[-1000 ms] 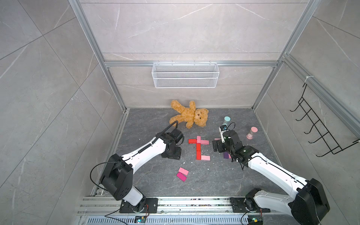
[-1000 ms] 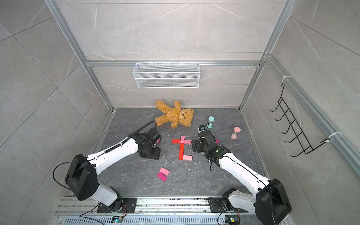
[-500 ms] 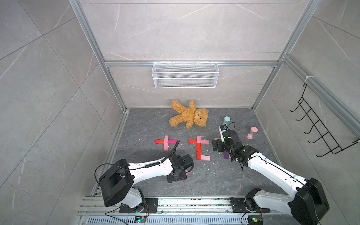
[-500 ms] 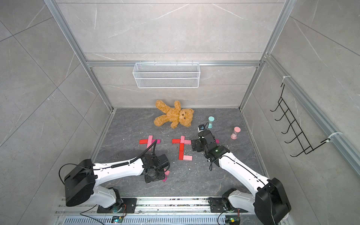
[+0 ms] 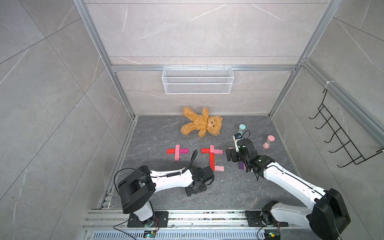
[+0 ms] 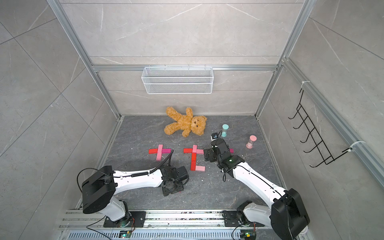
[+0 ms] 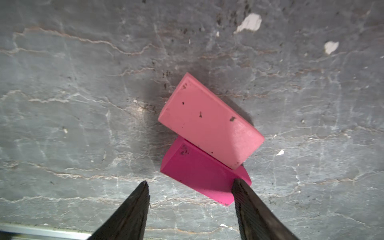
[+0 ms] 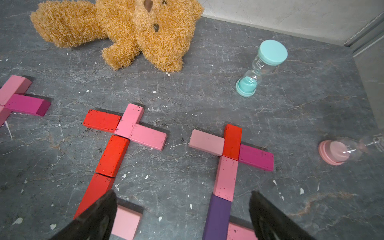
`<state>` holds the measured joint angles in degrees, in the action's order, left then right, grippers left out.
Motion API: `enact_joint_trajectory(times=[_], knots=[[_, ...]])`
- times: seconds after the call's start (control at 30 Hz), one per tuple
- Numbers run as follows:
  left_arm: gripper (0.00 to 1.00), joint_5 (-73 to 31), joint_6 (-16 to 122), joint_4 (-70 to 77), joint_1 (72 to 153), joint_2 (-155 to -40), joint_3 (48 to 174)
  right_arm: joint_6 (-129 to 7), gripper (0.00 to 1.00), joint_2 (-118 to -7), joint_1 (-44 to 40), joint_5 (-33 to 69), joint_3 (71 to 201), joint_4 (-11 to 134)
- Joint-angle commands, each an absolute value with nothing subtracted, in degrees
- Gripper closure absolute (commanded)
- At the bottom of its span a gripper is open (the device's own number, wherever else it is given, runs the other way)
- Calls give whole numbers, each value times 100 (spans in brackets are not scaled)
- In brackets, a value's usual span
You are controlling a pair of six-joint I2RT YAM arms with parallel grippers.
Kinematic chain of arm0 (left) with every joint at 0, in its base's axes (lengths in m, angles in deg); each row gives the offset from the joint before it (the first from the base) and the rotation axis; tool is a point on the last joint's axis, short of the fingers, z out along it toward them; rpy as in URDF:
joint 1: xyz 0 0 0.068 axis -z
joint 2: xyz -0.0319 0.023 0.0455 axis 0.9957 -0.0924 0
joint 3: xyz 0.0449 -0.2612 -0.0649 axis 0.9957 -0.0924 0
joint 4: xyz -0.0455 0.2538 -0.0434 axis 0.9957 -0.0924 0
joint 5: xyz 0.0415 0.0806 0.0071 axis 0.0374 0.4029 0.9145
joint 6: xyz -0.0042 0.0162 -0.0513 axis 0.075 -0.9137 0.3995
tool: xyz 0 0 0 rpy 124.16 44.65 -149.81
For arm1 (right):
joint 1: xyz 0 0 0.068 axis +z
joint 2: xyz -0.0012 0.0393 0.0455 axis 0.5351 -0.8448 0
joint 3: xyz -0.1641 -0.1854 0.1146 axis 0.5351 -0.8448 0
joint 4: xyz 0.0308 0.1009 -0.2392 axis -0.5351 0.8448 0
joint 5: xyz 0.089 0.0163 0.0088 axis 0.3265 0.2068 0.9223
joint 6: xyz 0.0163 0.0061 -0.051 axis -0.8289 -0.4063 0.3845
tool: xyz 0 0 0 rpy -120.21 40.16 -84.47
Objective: Assemble the letter t with building blocks
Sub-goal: Move the building block to the center of the board.
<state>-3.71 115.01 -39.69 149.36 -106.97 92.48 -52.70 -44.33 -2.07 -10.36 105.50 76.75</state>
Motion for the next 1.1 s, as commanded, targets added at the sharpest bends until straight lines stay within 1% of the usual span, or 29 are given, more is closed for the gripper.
enact_joint_trajectory(times=[0.0, 0.23, 0.4, 0.7, 0.93, 1.07], knots=[[33, -390, 11484, -3730, 14969, -10591, 9253, -5287, 0, -4509, -225, -1046, 10503, 7598], [31, -432, 11550, -3493, 14988, -10843, 9371, -5285, 0, -4463, -221, -1016, 10493, 7624], [30, -260, 11690, -3430, 15023, -10854, 9426, -5285, 0, -4463, -221, -936, 10483, 7606], [29, -249, 11881, -3847, 15000, -11175, 9638, -5285, 0, -4409, -221, -868, 10455, 7571], [31, -398, 11507, -4219, 14965, -11451, 10011, -5286, 0, -4360, -223, -865, 10446, 7562], [32, -572, 11308, -4491, 14965, -11414, 9976, -5293, 0, -4327, -221, -861, 10428, 7562]])
